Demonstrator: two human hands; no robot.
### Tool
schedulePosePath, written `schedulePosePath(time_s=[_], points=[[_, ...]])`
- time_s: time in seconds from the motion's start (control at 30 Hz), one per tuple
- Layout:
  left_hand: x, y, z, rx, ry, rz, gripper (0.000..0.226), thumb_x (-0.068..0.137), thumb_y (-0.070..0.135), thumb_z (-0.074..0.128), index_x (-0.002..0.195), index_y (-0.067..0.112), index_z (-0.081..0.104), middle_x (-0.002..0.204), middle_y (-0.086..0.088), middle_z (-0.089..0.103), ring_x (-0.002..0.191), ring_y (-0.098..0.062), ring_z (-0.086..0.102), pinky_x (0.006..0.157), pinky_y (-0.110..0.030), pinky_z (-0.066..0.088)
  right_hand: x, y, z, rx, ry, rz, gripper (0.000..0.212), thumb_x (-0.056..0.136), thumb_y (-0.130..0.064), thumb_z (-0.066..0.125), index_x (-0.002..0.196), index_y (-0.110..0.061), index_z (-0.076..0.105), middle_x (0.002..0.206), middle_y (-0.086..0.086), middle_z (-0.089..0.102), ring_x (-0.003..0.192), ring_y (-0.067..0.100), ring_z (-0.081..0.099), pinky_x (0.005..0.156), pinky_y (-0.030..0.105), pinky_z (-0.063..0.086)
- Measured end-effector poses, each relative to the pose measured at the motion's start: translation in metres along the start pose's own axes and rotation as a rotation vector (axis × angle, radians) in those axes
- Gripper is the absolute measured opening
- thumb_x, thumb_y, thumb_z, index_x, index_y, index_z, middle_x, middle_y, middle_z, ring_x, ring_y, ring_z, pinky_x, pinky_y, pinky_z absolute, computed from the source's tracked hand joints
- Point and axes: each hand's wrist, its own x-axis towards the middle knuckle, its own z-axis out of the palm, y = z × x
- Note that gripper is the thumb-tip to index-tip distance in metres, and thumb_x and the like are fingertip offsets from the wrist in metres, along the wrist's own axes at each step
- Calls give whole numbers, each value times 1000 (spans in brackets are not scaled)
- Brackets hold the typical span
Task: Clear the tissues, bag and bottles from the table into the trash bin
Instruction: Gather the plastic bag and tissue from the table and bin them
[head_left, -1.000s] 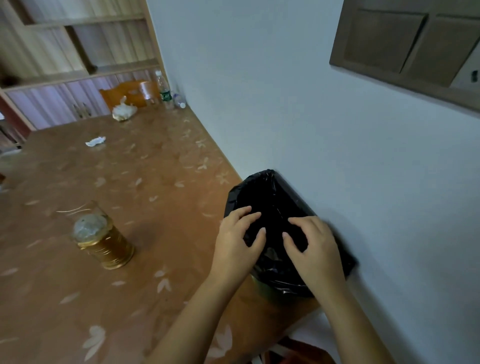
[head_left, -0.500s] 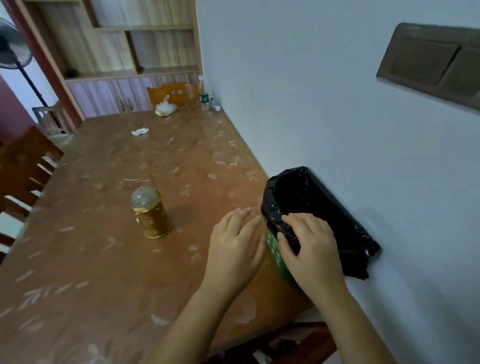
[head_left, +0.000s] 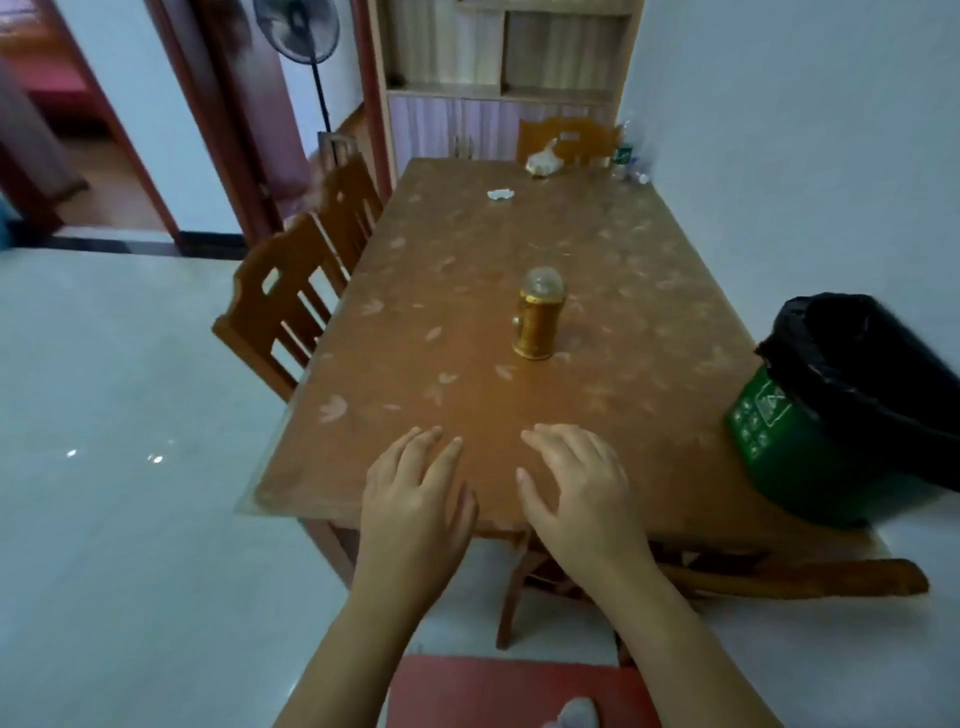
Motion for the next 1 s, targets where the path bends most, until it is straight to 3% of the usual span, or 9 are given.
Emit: schedulePosePath(time_s=[0.27, 0.47, 1.0], points=[[-99, -103, -71, 146, 129, -240, 31, 79, 21, 51, 105, 8, 64, 107, -15, 66, 104, -35, 59, 87, -44, 46, -29, -122, 77, 102, -206, -222, 40, 82, -33, 41, 113, -16, 59, 113, 3, 63, 109, 22, 53, 95, 47, 43], [-114, -162, -90, 222, 169, -378, 36, 81, 25, 46, 104, 5, 65, 107, -17, 67, 103, -38, 59, 86, -47, 48, -8, -176, 124, 159, -236, -329, 38, 82, -33, 41, 108, -15, 61, 110, 4, 64, 106, 20, 53, 95, 44, 41], [59, -370, -130, 356, 175, -310, 36, 83, 26, 46, 107, 5, 64, 109, -17, 66, 106, -36, 59, 86, -50, 49, 200, -281, 273, 215, -193, -280, 37, 85, -32, 47, 113, -13, 60, 116, 6, 63, 110, 24, 54, 94, 33, 32]])
